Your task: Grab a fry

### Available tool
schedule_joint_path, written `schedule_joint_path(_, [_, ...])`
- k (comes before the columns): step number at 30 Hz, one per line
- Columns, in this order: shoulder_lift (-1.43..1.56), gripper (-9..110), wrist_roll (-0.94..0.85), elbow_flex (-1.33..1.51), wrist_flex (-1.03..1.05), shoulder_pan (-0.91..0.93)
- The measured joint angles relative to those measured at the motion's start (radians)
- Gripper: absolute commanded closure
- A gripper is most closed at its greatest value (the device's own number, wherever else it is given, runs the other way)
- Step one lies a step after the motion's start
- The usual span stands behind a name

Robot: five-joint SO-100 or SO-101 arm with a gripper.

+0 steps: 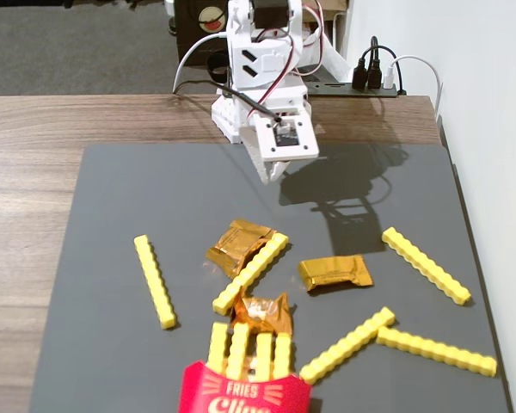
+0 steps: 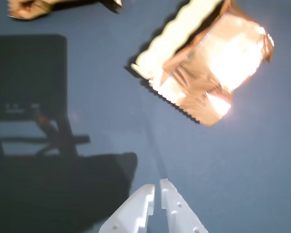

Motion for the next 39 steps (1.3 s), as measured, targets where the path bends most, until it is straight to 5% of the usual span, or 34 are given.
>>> schedule_joint_path(16, [-0.515, 100, 0.006, -0.393, -0.023, -0.252])
schedule_joint_path(22, [-0.661, 79, -0.021, -0.528, -0.029, -0.293])
schedule_joint_path(26, [-0.756, 77, -0.057, -0.606, -0.031, -0.311])
schedule_joint_path(27, [-0.787, 68, -0.063, -0.627, -0.031, -0.319])
schedule_joint_path(39, [-1.138, 69, -0.060, -0.801, -0.161, -0.382])
